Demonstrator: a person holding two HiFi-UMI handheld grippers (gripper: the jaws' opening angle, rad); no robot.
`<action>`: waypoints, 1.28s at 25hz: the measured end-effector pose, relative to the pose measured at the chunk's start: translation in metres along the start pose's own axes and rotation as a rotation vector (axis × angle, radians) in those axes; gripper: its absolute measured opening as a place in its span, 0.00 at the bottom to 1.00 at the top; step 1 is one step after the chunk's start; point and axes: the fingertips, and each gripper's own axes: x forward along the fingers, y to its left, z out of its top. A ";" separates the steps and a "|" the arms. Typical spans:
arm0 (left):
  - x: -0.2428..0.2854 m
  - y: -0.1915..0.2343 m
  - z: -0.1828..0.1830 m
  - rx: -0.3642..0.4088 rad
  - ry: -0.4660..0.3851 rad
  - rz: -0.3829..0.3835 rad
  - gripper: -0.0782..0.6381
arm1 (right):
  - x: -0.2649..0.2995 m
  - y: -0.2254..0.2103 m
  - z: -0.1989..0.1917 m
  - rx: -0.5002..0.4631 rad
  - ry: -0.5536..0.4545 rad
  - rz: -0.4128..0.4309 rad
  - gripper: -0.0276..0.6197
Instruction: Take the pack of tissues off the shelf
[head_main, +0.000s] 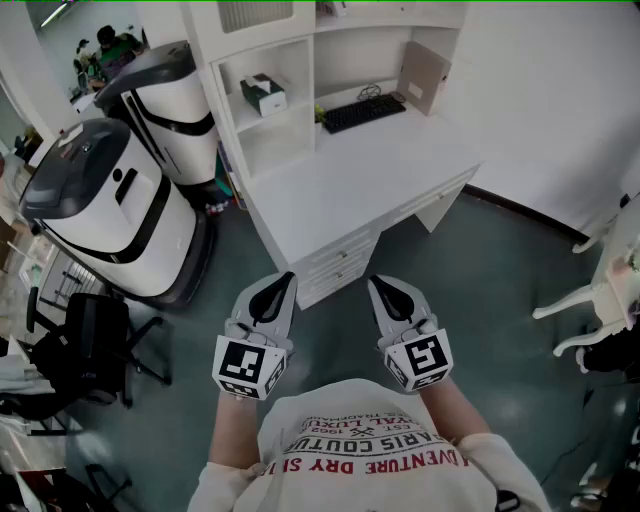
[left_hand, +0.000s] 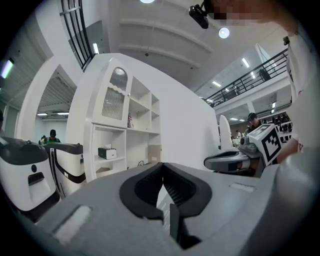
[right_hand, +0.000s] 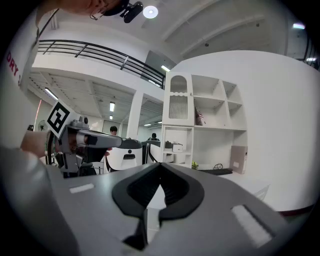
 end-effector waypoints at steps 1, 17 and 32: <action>0.001 0.002 0.000 -0.001 0.001 0.001 0.12 | 0.001 -0.001 0.000 -0.001 0.000 0.000 0.04; 0.007 0.016 -0.010 -0.028 0.004 0.027 0.12 | 0.012 -0.010 -0.012 0.043 0.043 -0.036 0.05; 0.065 0.046 -0.011 -0.027 -0.002 0.229 0.73 | 0.061 -0.079 -0.024 0.047 0.028 0.060 0.05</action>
